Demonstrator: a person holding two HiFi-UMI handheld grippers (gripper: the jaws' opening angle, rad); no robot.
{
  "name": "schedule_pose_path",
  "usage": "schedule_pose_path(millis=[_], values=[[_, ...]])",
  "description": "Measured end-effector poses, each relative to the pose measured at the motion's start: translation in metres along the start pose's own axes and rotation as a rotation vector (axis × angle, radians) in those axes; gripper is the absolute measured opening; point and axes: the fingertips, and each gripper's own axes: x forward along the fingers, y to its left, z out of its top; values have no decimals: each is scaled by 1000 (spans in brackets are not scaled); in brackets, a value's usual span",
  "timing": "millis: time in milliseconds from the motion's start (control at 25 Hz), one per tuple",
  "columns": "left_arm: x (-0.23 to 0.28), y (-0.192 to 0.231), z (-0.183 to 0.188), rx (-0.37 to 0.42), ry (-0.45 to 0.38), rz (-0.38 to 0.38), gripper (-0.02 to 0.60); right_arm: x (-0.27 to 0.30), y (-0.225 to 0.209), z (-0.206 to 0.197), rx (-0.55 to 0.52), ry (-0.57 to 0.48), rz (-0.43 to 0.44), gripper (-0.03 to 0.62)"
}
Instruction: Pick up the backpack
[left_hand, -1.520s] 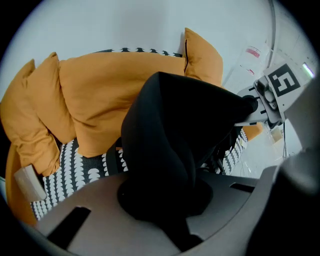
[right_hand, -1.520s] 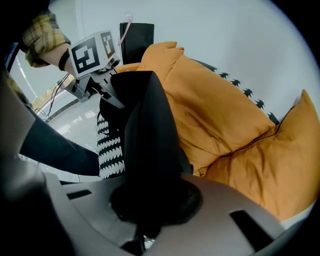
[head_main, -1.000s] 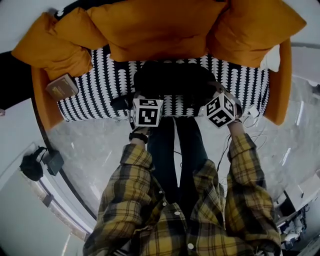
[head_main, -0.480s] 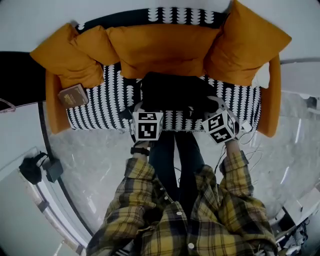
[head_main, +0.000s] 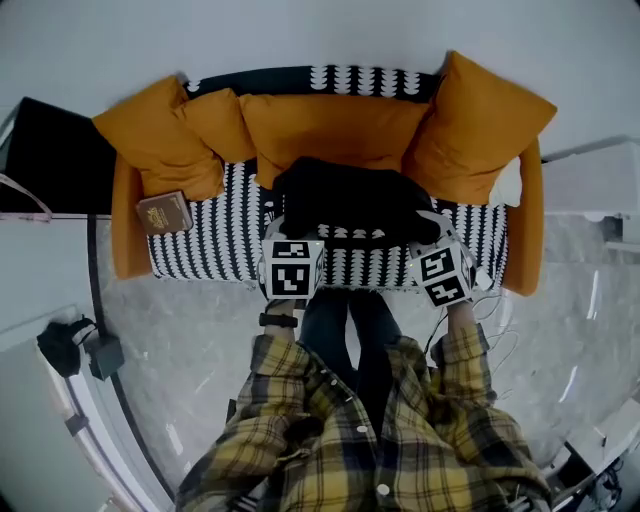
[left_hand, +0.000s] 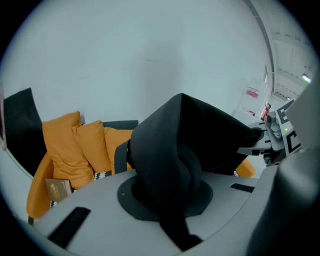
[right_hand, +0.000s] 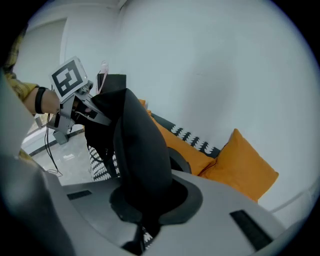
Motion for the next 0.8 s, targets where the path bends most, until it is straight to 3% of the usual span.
schedule_pose_path(millis=[400, 800], values=[[-54, -6, 50, 38, -104, -17, 37, -53, -2, 41, 62, -92, -32, 21], [-115, -14, 110, 80, -251, -24, 37, -108, -18, 96, 88, -247, -91, 21]])
